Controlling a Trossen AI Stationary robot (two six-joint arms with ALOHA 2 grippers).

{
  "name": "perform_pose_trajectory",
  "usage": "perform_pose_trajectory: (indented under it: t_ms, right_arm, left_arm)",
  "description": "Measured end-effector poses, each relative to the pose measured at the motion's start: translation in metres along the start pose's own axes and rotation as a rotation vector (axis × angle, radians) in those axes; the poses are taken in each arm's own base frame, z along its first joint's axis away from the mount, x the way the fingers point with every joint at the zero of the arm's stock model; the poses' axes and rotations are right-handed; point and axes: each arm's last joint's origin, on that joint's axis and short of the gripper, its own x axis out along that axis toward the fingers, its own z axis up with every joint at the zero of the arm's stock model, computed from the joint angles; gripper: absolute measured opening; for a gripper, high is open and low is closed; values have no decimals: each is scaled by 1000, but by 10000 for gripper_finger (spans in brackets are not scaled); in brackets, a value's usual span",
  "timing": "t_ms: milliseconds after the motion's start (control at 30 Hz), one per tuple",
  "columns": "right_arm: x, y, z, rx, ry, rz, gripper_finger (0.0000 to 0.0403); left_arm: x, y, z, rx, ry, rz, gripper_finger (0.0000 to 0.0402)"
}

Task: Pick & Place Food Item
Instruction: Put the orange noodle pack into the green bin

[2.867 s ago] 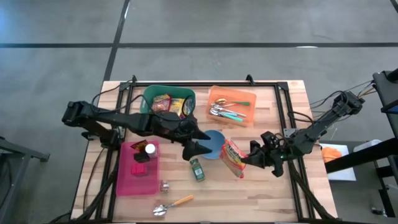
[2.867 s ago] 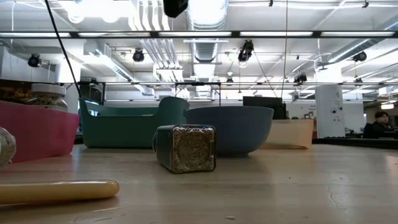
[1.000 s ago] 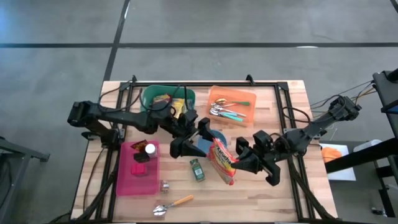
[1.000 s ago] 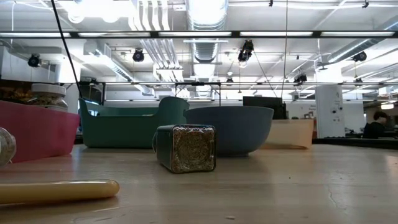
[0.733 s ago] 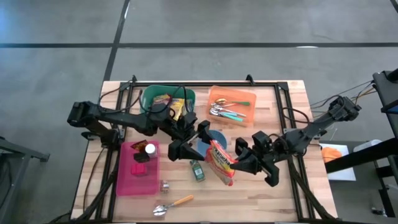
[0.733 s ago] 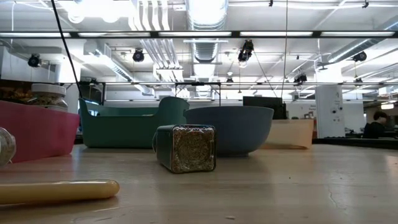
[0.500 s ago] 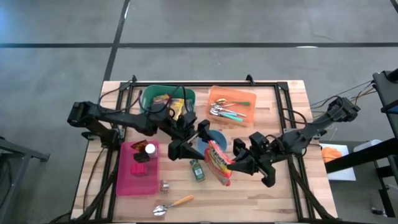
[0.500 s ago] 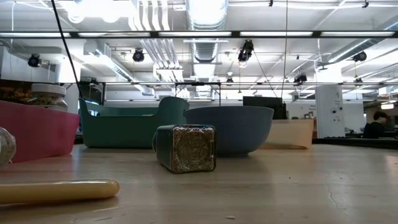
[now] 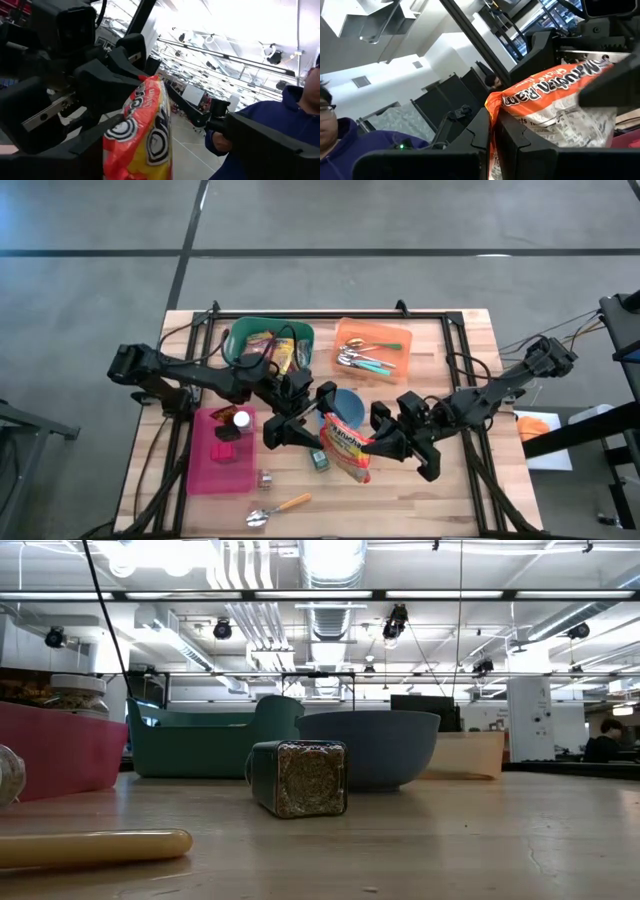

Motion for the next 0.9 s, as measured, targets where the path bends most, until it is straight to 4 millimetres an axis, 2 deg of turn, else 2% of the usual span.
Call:
perform_pose_trajectory:
  t_ms: [467,667,767,900]
  right_arm:
    - [0,0,0,4,0,2,8]
    - [0,0,0,4,1,2,8]
    - [0,0,0,4,1,2,8]
    - [-1,0,0,36,2,0,13]
  left_arm:
    - [0,0,0,2,0,-1,120]
    - [0,0,0,2,1,-1,38]
    - [0,0,0,-2,1,1,7]
    - [0,0,0,-2,1,1,2]
